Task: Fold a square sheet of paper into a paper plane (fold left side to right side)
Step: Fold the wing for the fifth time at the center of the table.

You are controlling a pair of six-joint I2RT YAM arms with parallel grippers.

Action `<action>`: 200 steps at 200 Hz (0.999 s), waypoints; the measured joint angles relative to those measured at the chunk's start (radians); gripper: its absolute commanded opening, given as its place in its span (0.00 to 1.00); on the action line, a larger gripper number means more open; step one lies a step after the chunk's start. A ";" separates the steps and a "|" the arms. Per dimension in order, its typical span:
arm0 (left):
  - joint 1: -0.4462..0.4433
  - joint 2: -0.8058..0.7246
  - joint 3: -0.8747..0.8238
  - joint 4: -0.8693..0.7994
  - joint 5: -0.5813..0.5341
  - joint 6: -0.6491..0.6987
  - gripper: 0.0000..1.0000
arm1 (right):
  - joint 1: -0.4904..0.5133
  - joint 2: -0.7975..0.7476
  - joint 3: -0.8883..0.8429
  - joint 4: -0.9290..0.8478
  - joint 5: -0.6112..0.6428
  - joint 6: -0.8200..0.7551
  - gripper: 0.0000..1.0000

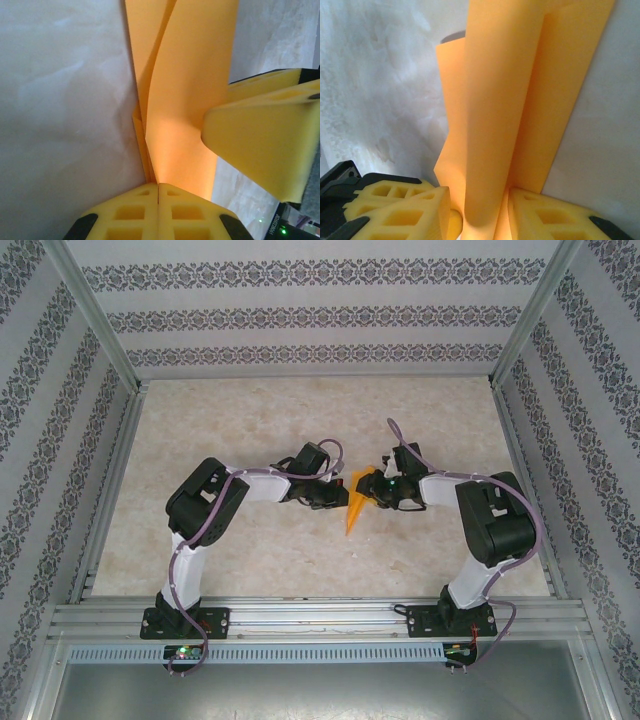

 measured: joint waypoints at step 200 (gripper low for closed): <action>-0.001 0.003 0.026 -0.040 -0.026 0.064 0.03 | 0.000 0.006 0.008 -0.016 0.000 -0.042 0.33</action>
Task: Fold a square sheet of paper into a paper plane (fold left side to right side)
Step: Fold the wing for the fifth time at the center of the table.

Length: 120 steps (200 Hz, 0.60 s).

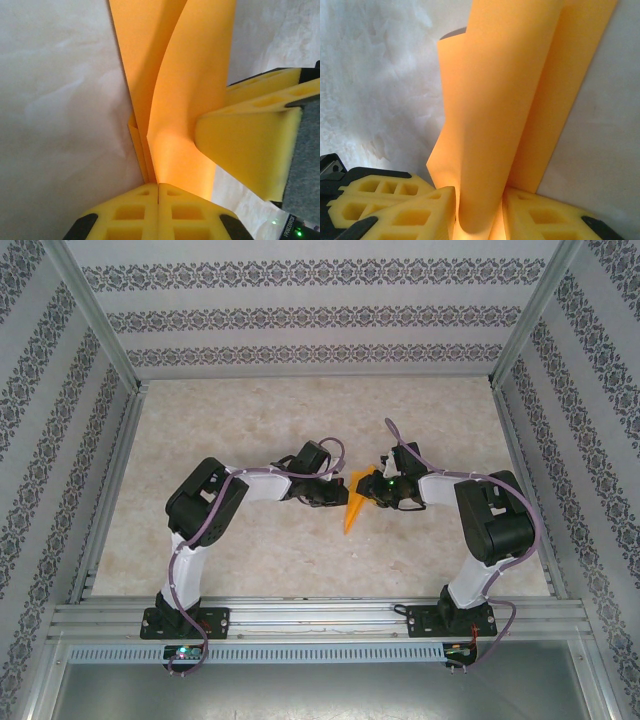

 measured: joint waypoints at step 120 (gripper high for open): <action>-0.010 0.016 0.055 -0.095 -0.031 0.027 0.03 | 0.000 -0.006 -0.008 0.014 0.003 0.000 0.30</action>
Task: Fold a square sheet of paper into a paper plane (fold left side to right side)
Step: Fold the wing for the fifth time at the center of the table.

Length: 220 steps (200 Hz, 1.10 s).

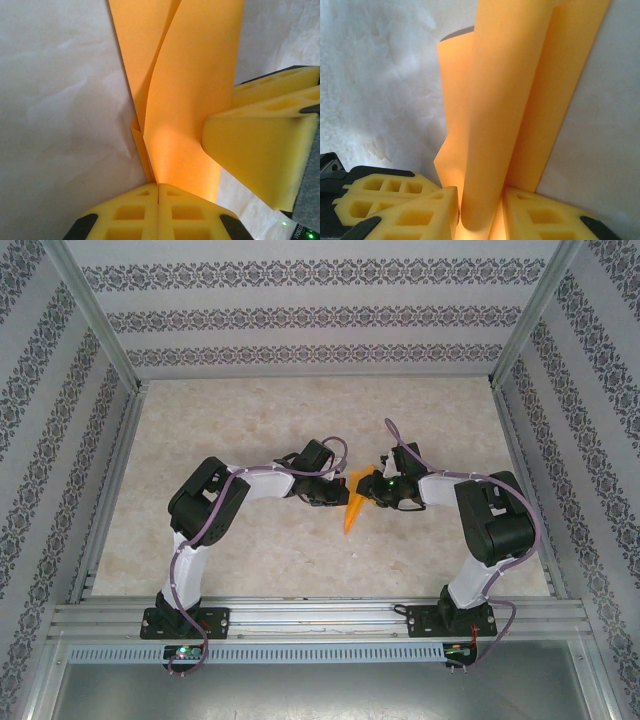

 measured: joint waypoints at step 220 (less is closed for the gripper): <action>-0.015 0.001 0.025 -0.045 -0.048 0.003 0.02 | -0.034 -0.147 -0.051 -0.035 -0.006 -0.002 0.24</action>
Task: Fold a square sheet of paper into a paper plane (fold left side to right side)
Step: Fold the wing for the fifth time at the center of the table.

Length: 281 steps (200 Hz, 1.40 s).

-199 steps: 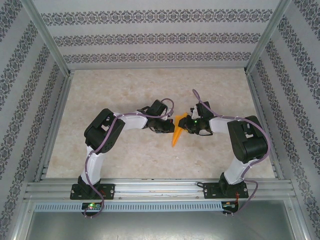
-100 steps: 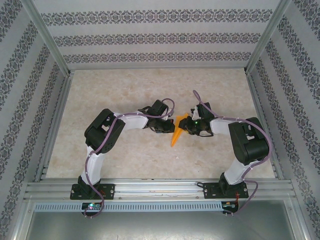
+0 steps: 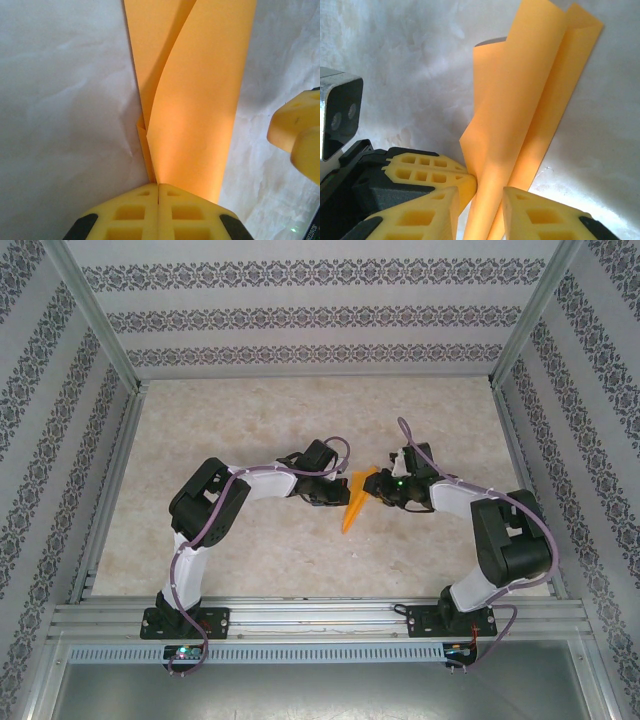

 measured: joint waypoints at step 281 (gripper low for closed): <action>0.000 0.004 0.004 -0.001 0.005 0.000 0.03 | 0.048 0.154 0.140 -0.126 0.066 -0.051 0.19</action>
